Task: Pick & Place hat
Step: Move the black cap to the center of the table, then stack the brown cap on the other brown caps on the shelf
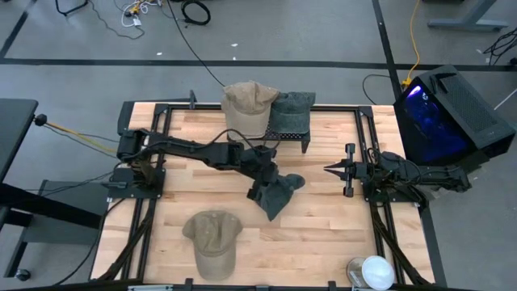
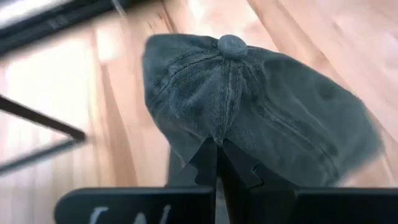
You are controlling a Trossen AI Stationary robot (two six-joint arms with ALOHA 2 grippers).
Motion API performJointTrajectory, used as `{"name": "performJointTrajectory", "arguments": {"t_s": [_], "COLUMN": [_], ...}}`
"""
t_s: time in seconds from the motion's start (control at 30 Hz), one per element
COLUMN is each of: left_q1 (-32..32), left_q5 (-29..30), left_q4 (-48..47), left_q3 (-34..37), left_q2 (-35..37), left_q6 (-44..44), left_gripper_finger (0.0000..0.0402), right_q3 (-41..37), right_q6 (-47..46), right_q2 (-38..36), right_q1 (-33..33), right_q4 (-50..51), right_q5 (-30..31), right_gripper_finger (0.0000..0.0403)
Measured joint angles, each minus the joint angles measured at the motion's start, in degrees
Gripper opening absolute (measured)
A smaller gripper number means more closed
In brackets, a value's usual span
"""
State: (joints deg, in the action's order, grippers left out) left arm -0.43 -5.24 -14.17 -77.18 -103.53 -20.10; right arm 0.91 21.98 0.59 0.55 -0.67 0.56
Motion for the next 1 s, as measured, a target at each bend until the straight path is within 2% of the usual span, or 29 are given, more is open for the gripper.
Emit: {"name": "performJointTrajectory", "arguments": {"t_s": [0.23, 0.43, 0.67, 0.8, 1.0], "left_q1": [-0.04, -0.15, -0.41, -0.72, -2.21], "left_q5": [-2.14, -2.22, -6.03, -5.98, -4.17], "left_q4": [0.12, 0.35, 0.24, -0.51, -6.18], "left_q3": [0.12, 0.10, 0.10, 0.08, 0.04], "left_q2": [-2.38, -2.45, -2.45, -1.40, 3.02], "left_q6": [0.00, -0.15, -4.63, -4.91, -9.07], "left_gripper_finger": [0.0044, 0.0049, 0.0056, 0.0086, 0.0161], "right_q3": [0.00, 0.00, 0.00, 0.00, 0.00], "right_q6": [-0.01, -0.01, 0.00, -0.01, -0.01], "right_q2": [0.18, 0.23, 0.23, 0.23, 0.26], "right_q1": [0.00, -0.02, -0.02, 0.01, -0.02], "right_q4": [-0.53, -0.62, -0.63, -0.63, -0.63], "right_q5": [0.02, 0.06, 0.04, 0.04, 0.07], "right_gripper_finger": [0.0029, 0.0029, 0.0029, 0.0029, 0.0029]}}
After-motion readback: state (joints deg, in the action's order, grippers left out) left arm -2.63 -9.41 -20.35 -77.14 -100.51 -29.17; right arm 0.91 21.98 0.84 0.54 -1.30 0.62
